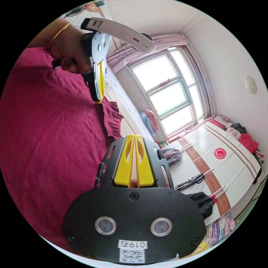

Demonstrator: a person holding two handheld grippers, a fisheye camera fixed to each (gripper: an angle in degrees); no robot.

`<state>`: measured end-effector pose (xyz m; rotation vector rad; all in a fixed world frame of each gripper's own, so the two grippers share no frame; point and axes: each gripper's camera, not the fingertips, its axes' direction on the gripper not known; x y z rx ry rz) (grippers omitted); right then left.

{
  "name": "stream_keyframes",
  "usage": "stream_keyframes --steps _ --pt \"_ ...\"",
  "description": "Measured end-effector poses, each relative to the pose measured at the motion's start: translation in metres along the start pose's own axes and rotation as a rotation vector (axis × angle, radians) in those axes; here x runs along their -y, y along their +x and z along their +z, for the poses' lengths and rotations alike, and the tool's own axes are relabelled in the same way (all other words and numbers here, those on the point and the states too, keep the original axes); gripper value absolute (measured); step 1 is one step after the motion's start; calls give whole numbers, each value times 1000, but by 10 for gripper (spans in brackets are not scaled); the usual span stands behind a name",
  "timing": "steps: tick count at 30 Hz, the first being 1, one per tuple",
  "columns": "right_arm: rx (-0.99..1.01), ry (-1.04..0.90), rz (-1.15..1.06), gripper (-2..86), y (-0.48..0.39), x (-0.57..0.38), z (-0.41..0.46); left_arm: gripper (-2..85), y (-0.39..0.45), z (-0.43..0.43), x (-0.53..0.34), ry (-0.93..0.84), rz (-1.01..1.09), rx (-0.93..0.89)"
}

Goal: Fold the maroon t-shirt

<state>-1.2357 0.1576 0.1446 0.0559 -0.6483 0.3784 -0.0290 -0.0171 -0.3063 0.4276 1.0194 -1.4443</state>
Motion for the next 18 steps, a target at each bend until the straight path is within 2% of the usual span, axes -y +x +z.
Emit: stream_keyframes --steps 3,6,10,18 --pt "48 -14 -2 -7 5 6 -9 10 9 5 8 -15 17 16" --pt "187 -26 77 2 30 14 -17 11 14 9 17 -16 18 10" --pt "327 -52 100 67 45 24 -23 11 16 13 28 -20 4 13" --pt "349 -120 15 79 22 55 -47 10 16 21 53 -39 -25 10"
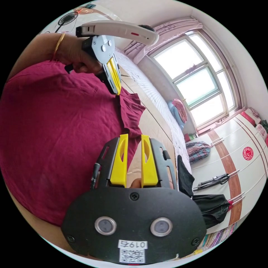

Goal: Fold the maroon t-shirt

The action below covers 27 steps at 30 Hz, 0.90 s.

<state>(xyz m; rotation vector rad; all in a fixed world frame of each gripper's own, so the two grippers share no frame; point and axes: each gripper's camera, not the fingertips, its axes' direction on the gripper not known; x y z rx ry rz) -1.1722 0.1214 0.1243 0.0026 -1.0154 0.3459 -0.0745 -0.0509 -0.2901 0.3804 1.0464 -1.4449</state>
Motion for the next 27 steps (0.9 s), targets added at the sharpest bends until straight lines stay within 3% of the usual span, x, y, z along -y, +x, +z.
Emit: stream_keyframes --steps 6,14,27 --pt "0 -11 46 77 -17 28 -25 11 -1 1 18 -1 -2 -2" --pt "-91 -76 -55 4 -69 63 -63 12 -12 3 45 -15 10 2" --pt "-90 -151 -259 -4 -127 98 -144 13 -37 9 99 -79 128 67"
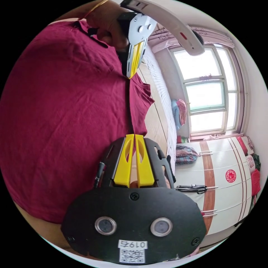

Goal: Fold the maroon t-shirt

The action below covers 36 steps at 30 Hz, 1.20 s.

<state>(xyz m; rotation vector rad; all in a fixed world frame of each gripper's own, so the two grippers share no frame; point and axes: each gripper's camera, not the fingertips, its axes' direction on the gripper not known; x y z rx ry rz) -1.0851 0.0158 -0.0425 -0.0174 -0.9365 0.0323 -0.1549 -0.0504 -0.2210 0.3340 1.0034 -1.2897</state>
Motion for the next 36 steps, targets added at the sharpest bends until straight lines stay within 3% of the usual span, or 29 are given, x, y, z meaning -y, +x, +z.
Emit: stream_keyframes --steps 7,11,16,20,27,30,34,36 --pt "29 -1 25 53 14 0 -73 11 -40 -11 22 12 8 -56" --pt "51 73 126 44 37 3 -122 10 -76 -17 36 38 -44 -106" --pt "-8 23 182 7 43 18 -159 9 -122 -29 59 120 -182 -169" --pt "69 124 254 -7 64 30 -215 9 -153 -27 91 135 -210 -244" --pt "146 2 174 -10 71 40 -249 9 -219 -12 140 62 -236 -341" --pt "158 41 197 -10 94 27 -291 9 -261 -15 155 102 -281 -370" --pt "227 103 375 -9 167 4 -342 9 -329 -13 189 161 -429 -423" --pt "308 134 493 -7 206 -12 -352 9 -375 0 222 196 -495 -592"
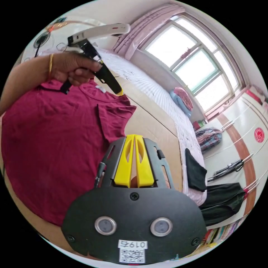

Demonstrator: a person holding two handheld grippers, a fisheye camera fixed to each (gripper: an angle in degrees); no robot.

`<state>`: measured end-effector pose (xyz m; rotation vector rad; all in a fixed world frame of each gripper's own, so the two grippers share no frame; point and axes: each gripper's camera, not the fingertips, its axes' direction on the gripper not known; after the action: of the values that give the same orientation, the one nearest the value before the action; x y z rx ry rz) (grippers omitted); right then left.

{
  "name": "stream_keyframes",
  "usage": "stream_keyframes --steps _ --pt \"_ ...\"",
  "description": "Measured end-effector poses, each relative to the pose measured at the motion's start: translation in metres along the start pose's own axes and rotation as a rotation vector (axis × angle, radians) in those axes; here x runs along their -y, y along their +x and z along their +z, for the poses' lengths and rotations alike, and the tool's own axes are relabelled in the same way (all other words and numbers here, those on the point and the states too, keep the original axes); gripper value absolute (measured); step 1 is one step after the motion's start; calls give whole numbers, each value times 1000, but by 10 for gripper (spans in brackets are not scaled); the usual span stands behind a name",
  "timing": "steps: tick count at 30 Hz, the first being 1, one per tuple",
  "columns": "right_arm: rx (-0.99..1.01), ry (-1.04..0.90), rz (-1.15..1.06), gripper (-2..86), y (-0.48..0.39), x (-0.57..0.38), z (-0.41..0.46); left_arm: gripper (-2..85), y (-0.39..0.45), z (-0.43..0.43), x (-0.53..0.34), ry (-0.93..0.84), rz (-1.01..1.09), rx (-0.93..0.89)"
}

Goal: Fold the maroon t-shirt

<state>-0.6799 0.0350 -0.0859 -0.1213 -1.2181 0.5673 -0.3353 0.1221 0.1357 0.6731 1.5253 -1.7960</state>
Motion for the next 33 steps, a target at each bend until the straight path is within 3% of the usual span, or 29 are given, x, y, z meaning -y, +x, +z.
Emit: stream_keyframes --steps 2,8,18,33 --pt "134 -1 133 0 46 -2 -20 9 -20 11 41 -56 -41 -124" --pt "429 -20 199 82 100 -9 -71 8 -72 46 151 -221 -162 -146" --pt "566 -69 225 93 157 26 -159 7 -104 53 264 -368 -220 -110" --pt "664 -98 267 140 236 76 -287 10 -128 50 385 -427 -213 -70"
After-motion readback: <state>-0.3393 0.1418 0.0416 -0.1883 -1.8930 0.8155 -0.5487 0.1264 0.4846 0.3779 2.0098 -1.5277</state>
